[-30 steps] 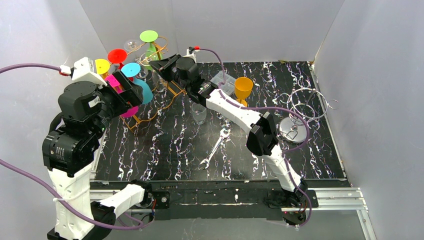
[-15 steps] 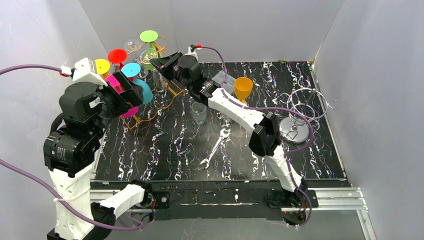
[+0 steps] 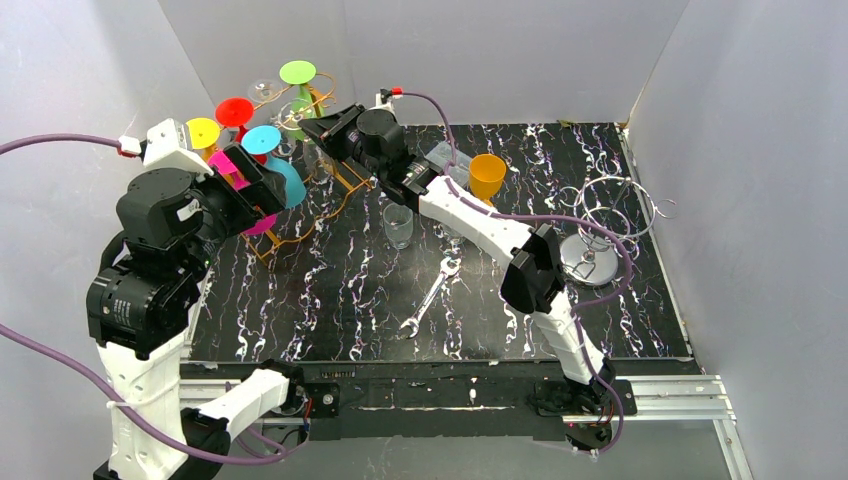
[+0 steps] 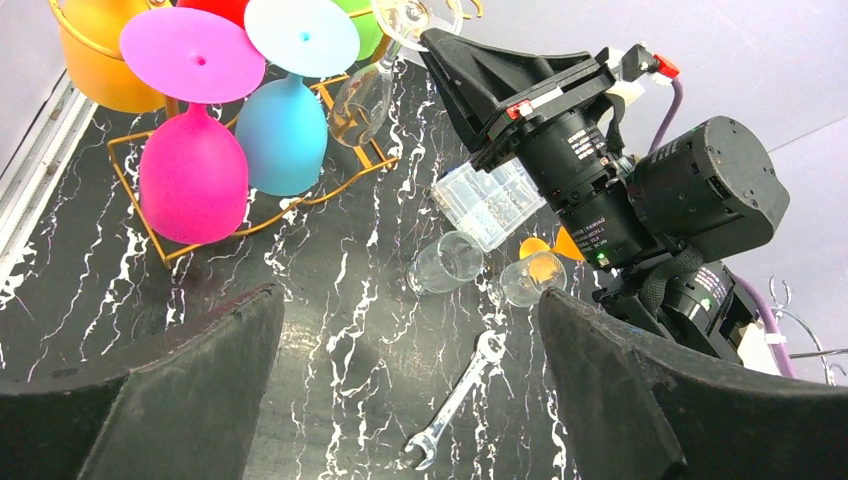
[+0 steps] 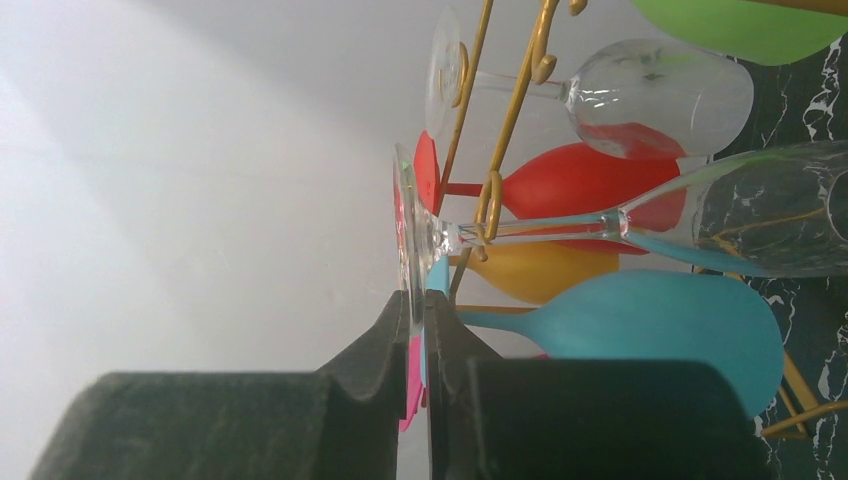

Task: Take the wine glass off the wine glass rack
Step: Pick up the wine glass from the wine rack.

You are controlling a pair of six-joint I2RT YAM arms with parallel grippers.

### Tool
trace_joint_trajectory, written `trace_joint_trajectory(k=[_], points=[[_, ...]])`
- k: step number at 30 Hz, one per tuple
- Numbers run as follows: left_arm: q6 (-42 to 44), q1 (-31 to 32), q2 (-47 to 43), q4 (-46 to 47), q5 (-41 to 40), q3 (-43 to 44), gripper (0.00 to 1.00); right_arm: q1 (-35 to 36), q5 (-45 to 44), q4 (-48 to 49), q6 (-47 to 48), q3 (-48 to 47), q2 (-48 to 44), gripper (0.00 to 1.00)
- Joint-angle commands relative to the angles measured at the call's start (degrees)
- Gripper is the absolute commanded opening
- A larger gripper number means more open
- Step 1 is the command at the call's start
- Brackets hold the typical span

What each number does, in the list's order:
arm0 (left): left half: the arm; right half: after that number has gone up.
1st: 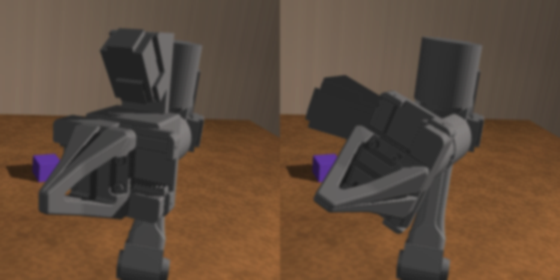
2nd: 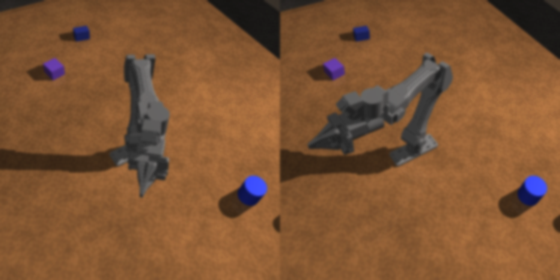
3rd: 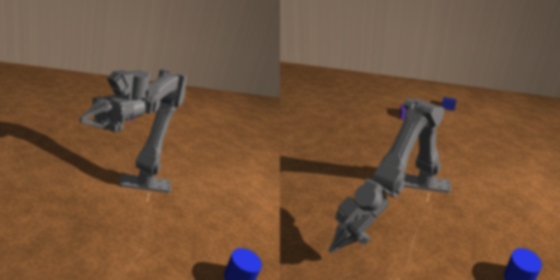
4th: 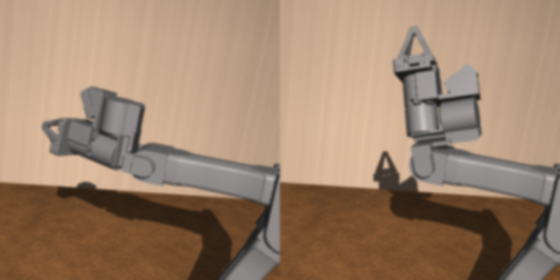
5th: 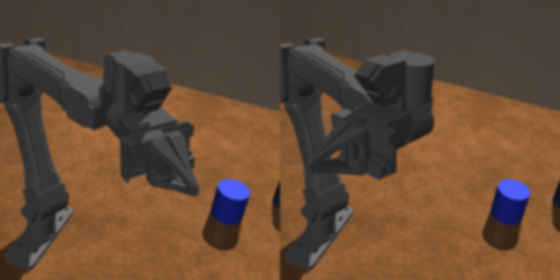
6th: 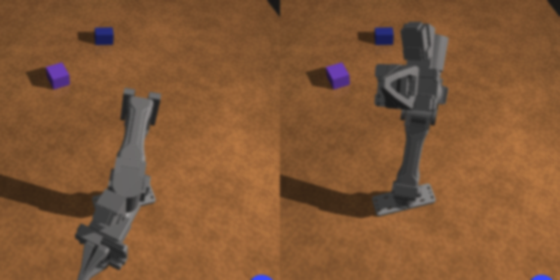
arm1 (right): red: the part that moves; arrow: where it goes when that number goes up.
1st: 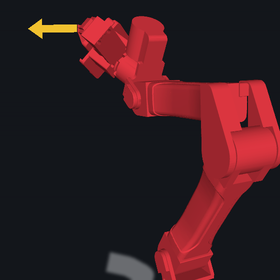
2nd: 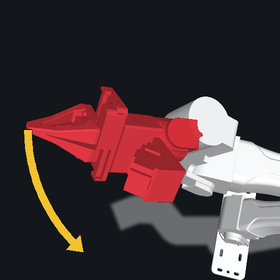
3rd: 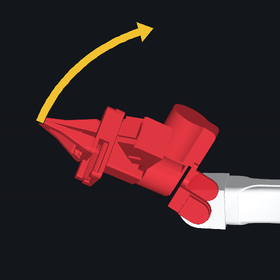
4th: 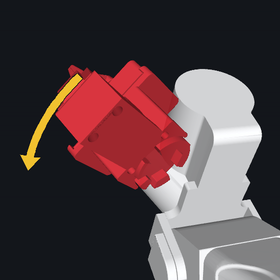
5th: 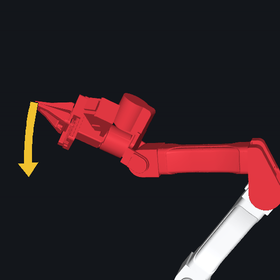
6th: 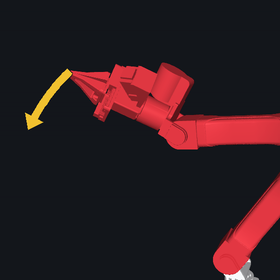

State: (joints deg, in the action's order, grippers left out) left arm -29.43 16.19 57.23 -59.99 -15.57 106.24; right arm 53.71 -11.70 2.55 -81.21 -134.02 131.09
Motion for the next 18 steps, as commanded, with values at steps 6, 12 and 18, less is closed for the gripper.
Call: trace_joint_trajectory(k=[6,12,18], points=[[-0.6,-0.2,-0.6,0.9,0.4,-1.1,0.98,0.4,0.2,2.7,0.2,2.6,-5.9,0.01],[-1.3,-0.2,-0.7,1.4,1.4,-1.8,0.98,0.4,0.4,3.0,0.6,5.8,-8.1,0.01],[-1.5,-0.2,0.2,1.6,2.7,-2.1,0.98,0.4,0.9,3.1,1.4,6.3,-9.1,0.01]])
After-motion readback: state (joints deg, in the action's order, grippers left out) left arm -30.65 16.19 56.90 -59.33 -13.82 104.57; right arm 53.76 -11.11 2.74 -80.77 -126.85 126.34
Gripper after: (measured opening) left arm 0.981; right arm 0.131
